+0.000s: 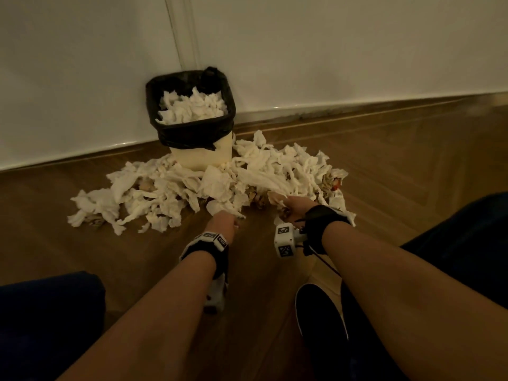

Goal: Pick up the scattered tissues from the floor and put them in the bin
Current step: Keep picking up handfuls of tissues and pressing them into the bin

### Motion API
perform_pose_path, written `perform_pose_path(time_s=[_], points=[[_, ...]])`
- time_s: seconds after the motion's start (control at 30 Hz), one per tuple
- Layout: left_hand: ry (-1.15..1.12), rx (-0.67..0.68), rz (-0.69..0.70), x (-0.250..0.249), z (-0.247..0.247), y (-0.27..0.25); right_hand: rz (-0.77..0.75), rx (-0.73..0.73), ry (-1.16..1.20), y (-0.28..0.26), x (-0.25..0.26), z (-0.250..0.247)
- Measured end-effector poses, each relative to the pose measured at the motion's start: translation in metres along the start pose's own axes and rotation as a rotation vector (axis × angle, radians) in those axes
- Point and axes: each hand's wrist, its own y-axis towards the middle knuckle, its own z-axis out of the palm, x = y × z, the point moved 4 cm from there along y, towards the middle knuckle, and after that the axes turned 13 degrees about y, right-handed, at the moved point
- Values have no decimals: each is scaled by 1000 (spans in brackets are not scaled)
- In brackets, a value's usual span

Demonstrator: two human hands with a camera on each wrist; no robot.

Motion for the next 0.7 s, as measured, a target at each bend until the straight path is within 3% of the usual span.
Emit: perform_pose_path(time_s=[0.07, 0.23, 0.3, 0.4, 0.57, 0.7], points=[[-121, -128, -11, -1, -14, -6, 32, 19, 180, -13, 5, 3], [-169, -130, 4, -8, -46, -19, -70, 93, 229, -51, 33, 16], [-163, -168, 9, -9, -54, -24, -64, 175, 379, -60, 40, 21], [-128, -236, -7, -5, -64, -32, -54, 150, 520, -74, 55, 26], [-81, -241, -9, 6, -88, -42, -112, 143, 732, -90, 84, 30], [-80, -285, -42, 18, -110, -50, -162, 222, 681, -104, 107, 43]])
